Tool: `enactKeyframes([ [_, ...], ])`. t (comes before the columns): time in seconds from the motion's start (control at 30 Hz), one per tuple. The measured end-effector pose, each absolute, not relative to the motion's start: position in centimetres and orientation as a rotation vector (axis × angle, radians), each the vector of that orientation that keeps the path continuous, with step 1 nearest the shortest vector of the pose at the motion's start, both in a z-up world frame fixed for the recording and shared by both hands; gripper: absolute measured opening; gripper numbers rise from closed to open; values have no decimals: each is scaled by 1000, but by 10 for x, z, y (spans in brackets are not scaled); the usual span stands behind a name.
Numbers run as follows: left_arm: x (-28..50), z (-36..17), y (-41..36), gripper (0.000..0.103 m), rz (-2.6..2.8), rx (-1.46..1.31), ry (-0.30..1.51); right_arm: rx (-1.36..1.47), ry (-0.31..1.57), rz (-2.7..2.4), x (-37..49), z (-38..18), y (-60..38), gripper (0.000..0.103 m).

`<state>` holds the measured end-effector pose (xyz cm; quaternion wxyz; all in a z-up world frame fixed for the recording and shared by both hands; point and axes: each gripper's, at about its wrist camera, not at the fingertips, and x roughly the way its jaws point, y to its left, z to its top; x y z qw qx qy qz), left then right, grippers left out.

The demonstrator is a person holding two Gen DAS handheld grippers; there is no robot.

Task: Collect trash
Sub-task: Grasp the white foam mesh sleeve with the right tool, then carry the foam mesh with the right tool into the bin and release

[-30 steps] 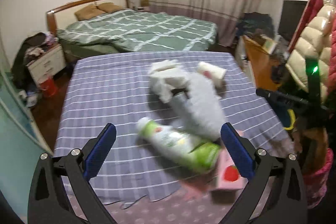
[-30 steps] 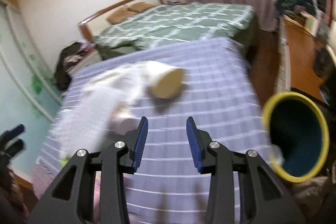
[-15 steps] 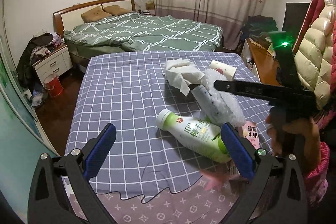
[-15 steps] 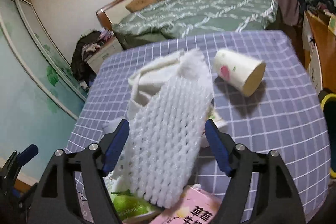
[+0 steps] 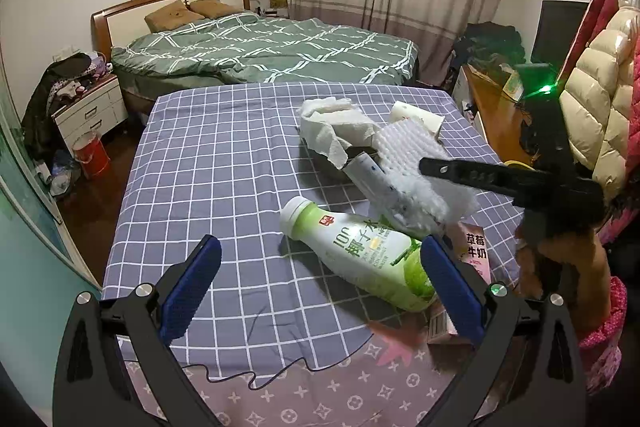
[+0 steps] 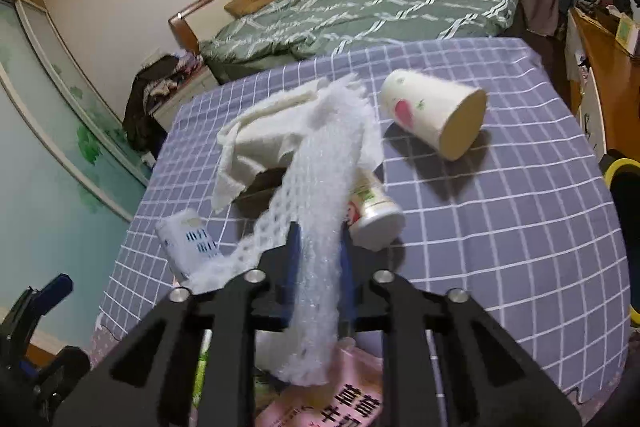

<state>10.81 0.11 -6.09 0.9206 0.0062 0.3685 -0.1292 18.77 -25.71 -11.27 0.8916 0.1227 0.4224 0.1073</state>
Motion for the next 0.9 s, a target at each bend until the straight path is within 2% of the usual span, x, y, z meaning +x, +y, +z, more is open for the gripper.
enactKeyframes([
  [0.4, 107, -64, -7, 98, -282, 25, 762, 308, 756, 204, 158, -79, -305, 13],
  [0.9, 109, -70, -25, 98, -316, 44, 771, 320, 726, -186, 142, -91, -465, 13],
])
